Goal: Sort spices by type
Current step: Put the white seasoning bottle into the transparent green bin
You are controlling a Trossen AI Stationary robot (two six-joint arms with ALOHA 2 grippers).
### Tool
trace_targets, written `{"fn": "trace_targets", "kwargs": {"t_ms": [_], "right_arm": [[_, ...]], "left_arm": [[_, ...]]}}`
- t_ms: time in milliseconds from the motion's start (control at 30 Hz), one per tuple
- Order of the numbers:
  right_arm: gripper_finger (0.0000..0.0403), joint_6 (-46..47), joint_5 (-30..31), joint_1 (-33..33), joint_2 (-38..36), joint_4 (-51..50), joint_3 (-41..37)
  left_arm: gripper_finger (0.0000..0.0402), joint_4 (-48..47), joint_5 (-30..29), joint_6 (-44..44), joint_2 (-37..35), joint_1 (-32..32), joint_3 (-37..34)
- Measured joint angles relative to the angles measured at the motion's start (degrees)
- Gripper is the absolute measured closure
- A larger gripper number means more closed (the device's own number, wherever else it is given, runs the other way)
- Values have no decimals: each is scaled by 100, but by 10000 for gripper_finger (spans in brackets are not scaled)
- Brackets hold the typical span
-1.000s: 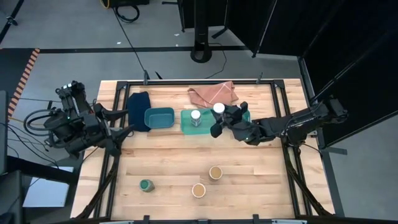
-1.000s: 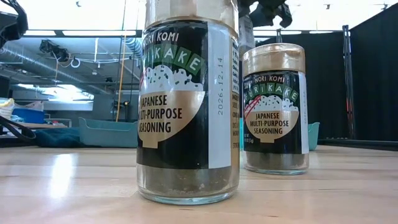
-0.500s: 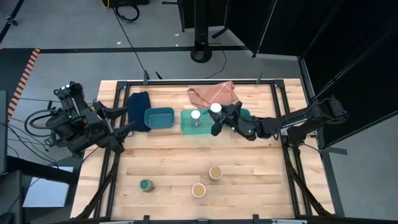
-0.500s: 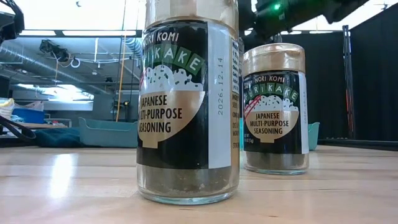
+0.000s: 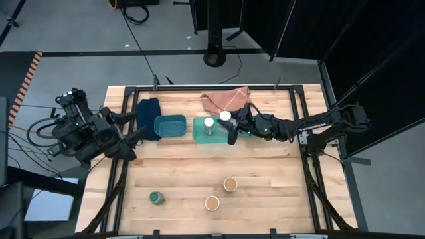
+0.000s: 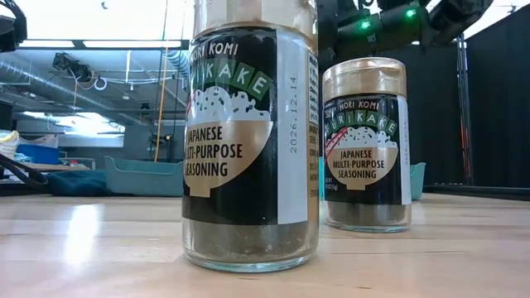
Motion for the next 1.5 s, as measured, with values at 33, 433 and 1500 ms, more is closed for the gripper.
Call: {"fn": "trace_targets", "kwargs": {"t_ms": [33, 433, 1500], "right_arm": [[202, -30, 3, -17, 0, 0, 0], [202, -271, 213, -81, 2, -12, -2], [202, 568, 338, -180, 2347, 1381, -2]], "left_arm": [[94, -5, -1, -2, 0, 18, 0], [94, -80, 0, 0, -2, 135, 0], [94, -178, 1, 0, -2, 135, 0]]}}
